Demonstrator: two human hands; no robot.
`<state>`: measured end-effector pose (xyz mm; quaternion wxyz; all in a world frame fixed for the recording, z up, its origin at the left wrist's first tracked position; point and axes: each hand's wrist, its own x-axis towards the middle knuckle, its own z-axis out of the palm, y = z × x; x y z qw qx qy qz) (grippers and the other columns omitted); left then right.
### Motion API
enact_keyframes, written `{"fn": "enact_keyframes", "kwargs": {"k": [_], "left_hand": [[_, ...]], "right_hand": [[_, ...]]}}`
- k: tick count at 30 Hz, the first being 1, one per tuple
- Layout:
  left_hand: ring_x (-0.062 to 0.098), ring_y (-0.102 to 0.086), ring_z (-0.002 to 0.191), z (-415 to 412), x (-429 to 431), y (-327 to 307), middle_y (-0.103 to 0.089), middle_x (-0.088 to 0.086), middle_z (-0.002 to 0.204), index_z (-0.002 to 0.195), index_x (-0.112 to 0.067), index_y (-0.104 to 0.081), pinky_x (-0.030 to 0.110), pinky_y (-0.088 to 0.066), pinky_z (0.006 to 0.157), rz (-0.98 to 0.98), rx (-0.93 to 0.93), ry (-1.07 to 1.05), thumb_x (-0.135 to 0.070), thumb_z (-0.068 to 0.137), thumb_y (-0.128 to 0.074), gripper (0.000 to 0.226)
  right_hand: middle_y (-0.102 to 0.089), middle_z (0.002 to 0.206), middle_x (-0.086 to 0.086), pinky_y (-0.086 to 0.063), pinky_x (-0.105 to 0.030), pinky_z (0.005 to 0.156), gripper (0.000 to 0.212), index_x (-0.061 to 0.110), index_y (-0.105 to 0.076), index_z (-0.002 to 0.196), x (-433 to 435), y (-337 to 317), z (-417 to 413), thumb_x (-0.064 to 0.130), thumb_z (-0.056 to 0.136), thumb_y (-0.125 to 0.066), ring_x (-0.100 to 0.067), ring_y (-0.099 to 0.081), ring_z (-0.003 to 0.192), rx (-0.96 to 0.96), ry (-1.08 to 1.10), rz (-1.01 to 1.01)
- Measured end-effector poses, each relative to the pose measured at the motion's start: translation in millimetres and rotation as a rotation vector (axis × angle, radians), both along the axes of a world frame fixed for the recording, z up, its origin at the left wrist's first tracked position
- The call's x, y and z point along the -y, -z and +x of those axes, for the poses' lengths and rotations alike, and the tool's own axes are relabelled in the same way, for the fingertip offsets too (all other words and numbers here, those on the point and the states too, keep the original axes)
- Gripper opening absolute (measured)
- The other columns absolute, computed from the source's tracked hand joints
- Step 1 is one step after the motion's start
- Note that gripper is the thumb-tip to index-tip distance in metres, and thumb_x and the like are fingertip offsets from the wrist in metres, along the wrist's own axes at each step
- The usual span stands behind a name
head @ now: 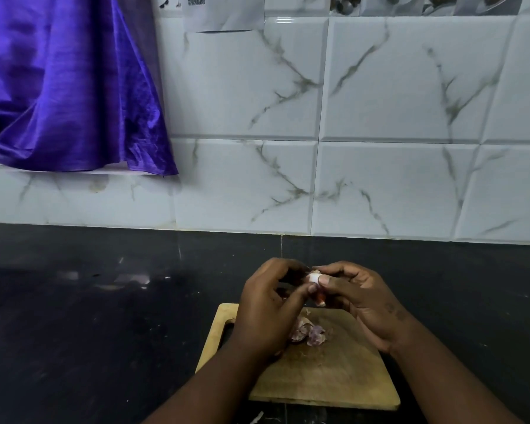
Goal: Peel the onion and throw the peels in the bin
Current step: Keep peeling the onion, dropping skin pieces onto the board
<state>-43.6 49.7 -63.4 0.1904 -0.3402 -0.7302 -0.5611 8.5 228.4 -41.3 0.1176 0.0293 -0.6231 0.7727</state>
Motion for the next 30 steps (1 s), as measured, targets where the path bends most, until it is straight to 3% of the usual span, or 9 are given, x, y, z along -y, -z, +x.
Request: {"fn": "enact_keyframes", "kwargs": {"k": [5, 10, 16, 20, 30], "left_hand": [[0.009, -0.073, 0.095, -1.2, 1.0, -1.1, -0.075, -0.012, 0.099, 0.104, -0.019, -0.081, 0.027, -0.063, 0.081, -0.002, -0.06, -0.004, -0.012, 0.091, -0.08, 0.015], [0.018, -0.075, 0.09, -2.0, 1.7, -1.0, -0.077, -0.004, 0.092, 0.091, -0.016, -0.081, 0.036, -0.065, 0.078, 0.094, 0.076, 0.071, -0.005, 0.087, -0.083, 0.012], [0.018, -0.077, 0.09, -3.8, 1.1, -0.3, -0.081, -0.001, 0.091, 0.094, -0.017, -0.083, 0.047, -0.065, 0.082, 0.149, 0.213, 0.091, -0.006, 0.091, -0.078, 0.012], [0.018, -0.077, 0.091, 0.5, 0.7, 0.5, -0.079, -0.003, 0.095, 0.097, -0.022, -0.08, 0.044, -0.067, 0.079, 0.108, 0.22, 0.095, -0.017, 0.088, -0.084, 0.01], [0.015, -0.077, 0.089, 1.1, 1.6, -1.0, -0.08, -0.004, 0.091, 0.095, -0.02, -0.082, 0.041, -0.066, 0.08, 0.112, 0.216, 0.068, -0.011, 0.091, -0.078, 0.011]], "right_hand": [[-0.076, 0.103, -0.022, -0.061, -0.039, 0.079, 0.032, 0.003, -0.079, 0.1, -1.2, -1.3, 1.1, 0.013, 0.07, -0.081, -0.03, -0.073, 0.088, 0.007, 0.003, 0.034], [-0.076, 0.104, -0.02, -0.061, -0.035, 0.076, 0.028, 0.001, -0.078, 0.102, -3.8, -1.5, 1.1, 0.01, 0.075, -0.077, -0.028, -0.073, 0.091, 0.011, -0.01, 0.039], [-0.077, 0.099, -0.019, -0.061, -0.029, 0.069, 0.025, -0.002, -0.077, 0.099, -3.8, 0.5, 0.3, 0.009, 0.077, -0.073, -0.023, -0.074, 0.084, 0.01, -0.024, 0.017], [-0.076, 0.103, -0.022, -0.062, -0.033, 0.073, 0.029, -0.005, -0.075, 0.102, -5.6, 1.1, -1.0, 0.011, 0.078, -0.074, -0.027, -0.073, 0.087, 0.019, -0.03, 0.029], [-0.077, 0.104, -0.019, -0.061, -0.03, 0.072, 0.029, -0.005, -0.076, 0.102, -5.3, 1.5, -1.0, 0.012, 0.078, -0.073, -0.026, -0.074, 0.09, 0.011, -0.016, 0.06]]}}
